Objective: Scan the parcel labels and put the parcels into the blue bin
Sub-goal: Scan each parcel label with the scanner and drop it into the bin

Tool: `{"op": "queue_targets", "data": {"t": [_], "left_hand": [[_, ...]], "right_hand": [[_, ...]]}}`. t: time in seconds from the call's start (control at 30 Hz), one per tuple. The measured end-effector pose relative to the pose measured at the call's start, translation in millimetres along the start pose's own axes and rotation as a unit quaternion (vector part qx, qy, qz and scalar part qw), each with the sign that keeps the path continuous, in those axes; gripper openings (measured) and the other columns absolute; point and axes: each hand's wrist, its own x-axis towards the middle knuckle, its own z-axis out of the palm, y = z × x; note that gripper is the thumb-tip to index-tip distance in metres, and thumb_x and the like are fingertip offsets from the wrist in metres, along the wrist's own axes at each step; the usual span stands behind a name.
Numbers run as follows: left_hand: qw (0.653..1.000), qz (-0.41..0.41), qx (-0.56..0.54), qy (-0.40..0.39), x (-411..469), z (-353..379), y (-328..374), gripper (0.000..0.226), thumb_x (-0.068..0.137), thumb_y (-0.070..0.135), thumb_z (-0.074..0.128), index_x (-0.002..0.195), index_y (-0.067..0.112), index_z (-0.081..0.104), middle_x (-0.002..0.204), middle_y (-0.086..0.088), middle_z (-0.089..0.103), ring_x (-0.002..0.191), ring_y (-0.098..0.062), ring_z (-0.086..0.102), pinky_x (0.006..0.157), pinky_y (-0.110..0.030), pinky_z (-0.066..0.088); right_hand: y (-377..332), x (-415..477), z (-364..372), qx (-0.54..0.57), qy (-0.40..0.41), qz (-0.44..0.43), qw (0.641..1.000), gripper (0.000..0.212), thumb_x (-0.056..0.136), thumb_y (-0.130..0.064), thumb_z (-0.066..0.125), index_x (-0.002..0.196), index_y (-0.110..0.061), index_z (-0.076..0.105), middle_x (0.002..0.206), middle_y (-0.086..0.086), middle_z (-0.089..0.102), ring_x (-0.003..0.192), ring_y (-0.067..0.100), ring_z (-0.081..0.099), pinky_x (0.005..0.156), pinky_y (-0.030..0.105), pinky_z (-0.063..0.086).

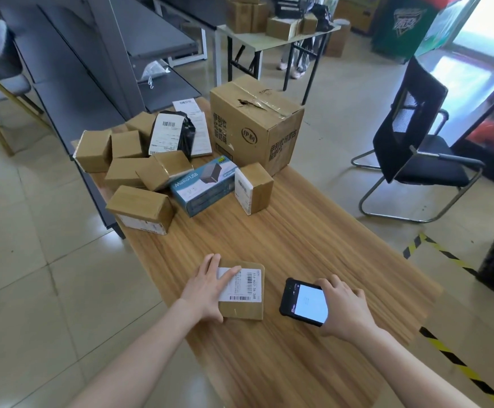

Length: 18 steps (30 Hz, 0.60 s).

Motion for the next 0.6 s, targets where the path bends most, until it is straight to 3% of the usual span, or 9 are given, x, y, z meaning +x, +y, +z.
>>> {"op": "queue_targets", "data": {"t": [0.6], "left_hand": [[0.999, 0.011, 0.037, 0.034, -0.6, 4.2, -5.4, 0.130, 0.064, 0.057, 0.078, 0.151, 0.030, -0.015, 0.158, -0.012, -0.011, 0.145, -0.033, -0.018, 0.119, -0.045, 0.018]], "right_hand": [[-5.3, 0.2, -10.5, -0.059, 0.026, -0.016, 0.998, 0.087, 0.061, -0.035, 0.079, 0.136, -0.029, 0.036, 0.120, -0.008, 0.041, 0.112, 0.013, 0.046, 0.088, 0.035, 0.033]]}}
